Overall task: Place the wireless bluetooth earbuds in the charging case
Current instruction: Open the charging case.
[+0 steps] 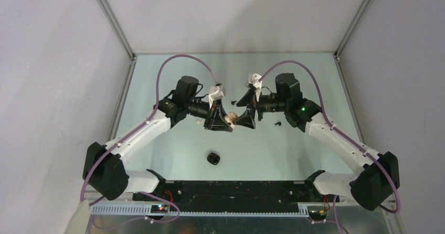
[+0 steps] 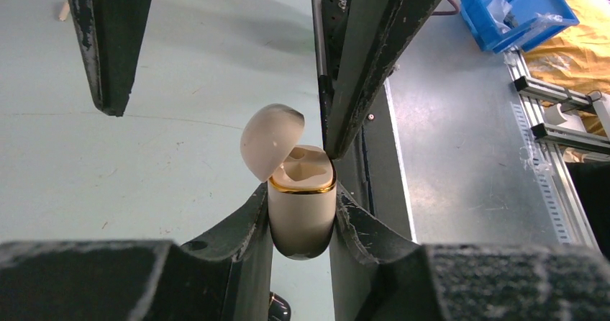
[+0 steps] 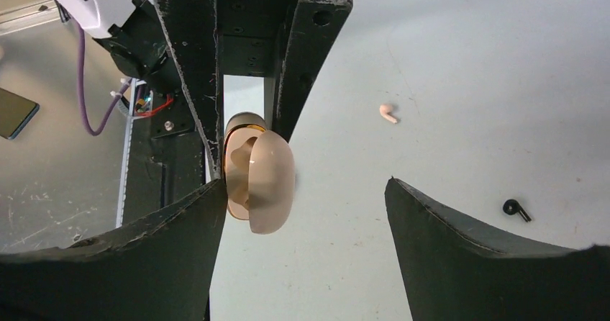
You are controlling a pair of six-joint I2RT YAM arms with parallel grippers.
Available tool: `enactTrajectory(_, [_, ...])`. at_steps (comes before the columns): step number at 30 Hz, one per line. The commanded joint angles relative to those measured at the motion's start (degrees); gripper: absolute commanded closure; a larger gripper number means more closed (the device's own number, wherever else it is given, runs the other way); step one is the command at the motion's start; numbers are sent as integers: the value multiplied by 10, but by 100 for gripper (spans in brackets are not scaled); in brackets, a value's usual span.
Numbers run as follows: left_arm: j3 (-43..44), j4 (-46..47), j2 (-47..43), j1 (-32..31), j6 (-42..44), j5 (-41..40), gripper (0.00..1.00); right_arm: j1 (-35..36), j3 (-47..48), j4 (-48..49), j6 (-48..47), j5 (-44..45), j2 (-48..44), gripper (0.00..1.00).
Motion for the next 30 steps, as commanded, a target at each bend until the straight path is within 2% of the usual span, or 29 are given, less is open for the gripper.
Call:
enactTrajectory(1, [26,5,-14,-5,11,17,100,-10,3,17,-5,43,1,15])
enactTrajectory(13, [28,2,-15,-5,12,23,100,-36,3,19,2,25,1,15])
enactTrajectory(19, [31,-2,-12,-5,14,20,100,-48,7,13,10,-87,-27,8])
enactTrajectory(22, [35,-10,-8,-5,22,14,100,-57,35,-34,2,-120,-36,6])
enactTrajectory(30, [49,-46,-3,-3,60,-1,100,-167,71,-91,3,-126,-24,5])
